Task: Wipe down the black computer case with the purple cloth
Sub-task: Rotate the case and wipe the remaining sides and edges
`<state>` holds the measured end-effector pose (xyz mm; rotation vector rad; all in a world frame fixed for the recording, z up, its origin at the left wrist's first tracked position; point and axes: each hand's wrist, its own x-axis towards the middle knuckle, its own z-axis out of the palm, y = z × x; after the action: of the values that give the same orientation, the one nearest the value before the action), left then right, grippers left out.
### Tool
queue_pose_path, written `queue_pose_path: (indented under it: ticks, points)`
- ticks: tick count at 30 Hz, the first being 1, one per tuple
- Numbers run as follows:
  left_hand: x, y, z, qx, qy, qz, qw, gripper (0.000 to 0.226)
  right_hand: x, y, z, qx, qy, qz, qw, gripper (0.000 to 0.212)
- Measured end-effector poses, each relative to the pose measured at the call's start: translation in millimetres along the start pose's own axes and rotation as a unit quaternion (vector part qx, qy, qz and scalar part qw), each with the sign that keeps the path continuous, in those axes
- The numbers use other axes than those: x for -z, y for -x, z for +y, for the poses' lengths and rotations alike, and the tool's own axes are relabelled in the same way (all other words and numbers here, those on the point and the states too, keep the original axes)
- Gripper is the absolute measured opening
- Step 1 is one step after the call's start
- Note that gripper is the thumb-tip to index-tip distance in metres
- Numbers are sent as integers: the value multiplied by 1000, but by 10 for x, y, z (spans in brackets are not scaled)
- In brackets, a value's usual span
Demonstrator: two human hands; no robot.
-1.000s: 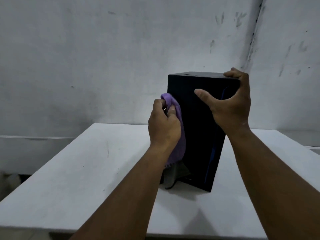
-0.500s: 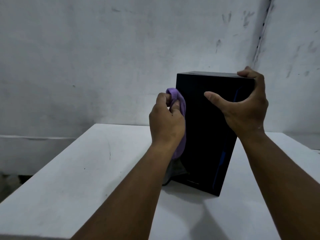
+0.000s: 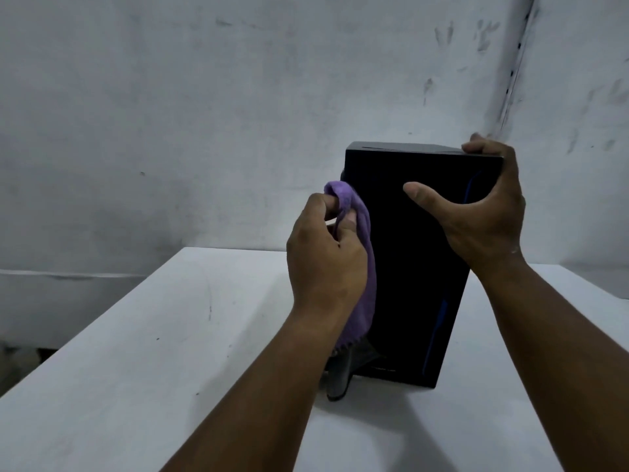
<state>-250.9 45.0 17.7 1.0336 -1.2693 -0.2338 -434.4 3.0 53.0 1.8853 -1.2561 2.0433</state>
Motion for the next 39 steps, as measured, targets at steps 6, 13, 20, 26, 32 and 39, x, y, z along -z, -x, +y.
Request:
queue_pose_path:
  ticks: [6, 13, 20, 26, 32, 39]
  points:
    - [-159, -212, -41, -139, -102, 75, 982, 10, -37, 120, 21, 11, 40, 45, 998, 101]
    - [-310, 135, -408, -294, -194, 30, 935, 15, -101, 117, 68, 130, 64, 60, 988, 59]
    - [-232, -139, -268, -259, -164, 84, 948, 12, -111, 127, 83, 148, 41, 78, 985, 35]
    - [-281, -225, -163, -262, -152, 96, 948, 13, -96, 129, 76, 142, 17, 85, 986, 26]
    - [-162, 335, -735, -327, -215, -21, 920, 13, -115, 134, 69, 133, 10, 84, 987, 25]
    - [-102, -289, -161, -248, -176, 71, 950, 11, -112, 121, 69, 131, 23, 86, 987, 27]
